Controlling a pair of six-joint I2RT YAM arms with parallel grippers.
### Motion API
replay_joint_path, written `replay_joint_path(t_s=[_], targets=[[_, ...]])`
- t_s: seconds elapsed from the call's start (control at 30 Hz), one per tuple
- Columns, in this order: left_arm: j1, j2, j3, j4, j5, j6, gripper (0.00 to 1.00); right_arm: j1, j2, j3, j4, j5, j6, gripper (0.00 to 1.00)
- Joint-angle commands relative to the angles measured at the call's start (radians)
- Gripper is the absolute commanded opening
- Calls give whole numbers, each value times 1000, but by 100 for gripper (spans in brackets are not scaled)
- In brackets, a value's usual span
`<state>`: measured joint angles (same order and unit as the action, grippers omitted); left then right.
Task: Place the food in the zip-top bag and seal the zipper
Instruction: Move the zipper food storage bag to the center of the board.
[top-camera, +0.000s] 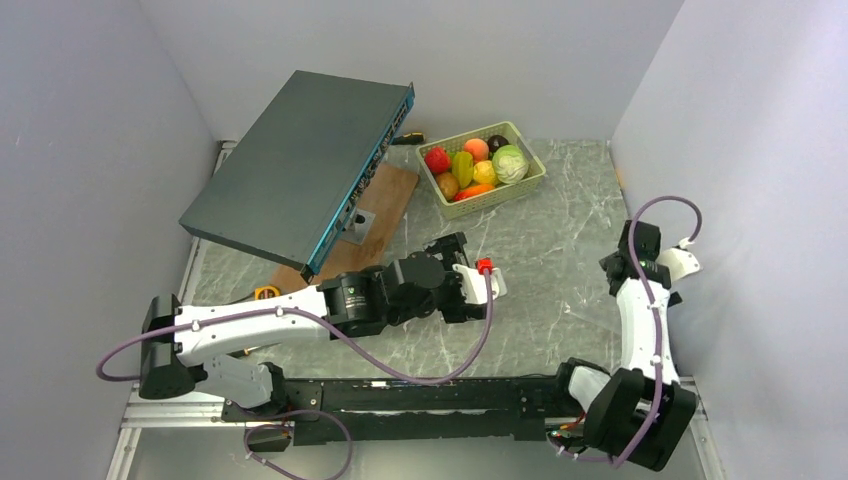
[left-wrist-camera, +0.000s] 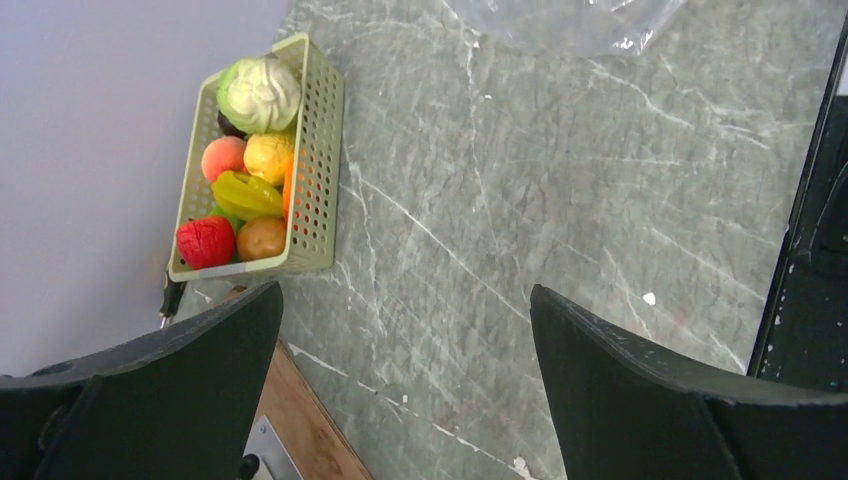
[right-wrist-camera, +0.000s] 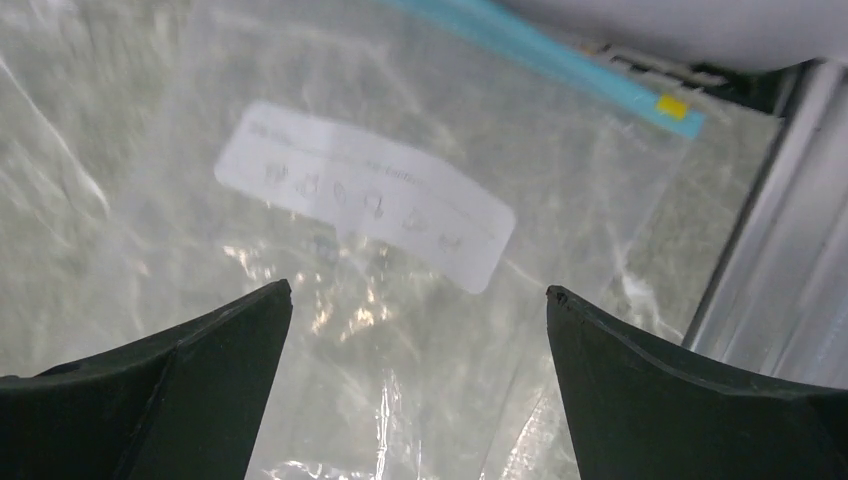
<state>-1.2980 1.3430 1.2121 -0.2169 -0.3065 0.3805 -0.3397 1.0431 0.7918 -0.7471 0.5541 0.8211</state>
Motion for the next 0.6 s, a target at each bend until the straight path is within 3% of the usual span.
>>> replay_joint_path(t_s=[0.0,0.07,0.17,0.3,0.4,0.57], targets=[[-15,-57,-4,102,-38,24,100,-9,38,-57,187,-277,-185,99],[-15,-59,-13,117,-59,31,100,54,65,-56,196,-383,-221,95],[-15,-53,-18,126,-81,41,99,286,76,-34,176,-372,-229,95],[-15,-50,-24,135,-100,51,99,553,73,-78,240,-601,-153,95],[-15,-53,-34,151,-124,65,99,652,44,-114,286,-697,-115,95],[-15,-49,-43,164,-139,67,99,661,-19,-58,215,-616,-152,96]])
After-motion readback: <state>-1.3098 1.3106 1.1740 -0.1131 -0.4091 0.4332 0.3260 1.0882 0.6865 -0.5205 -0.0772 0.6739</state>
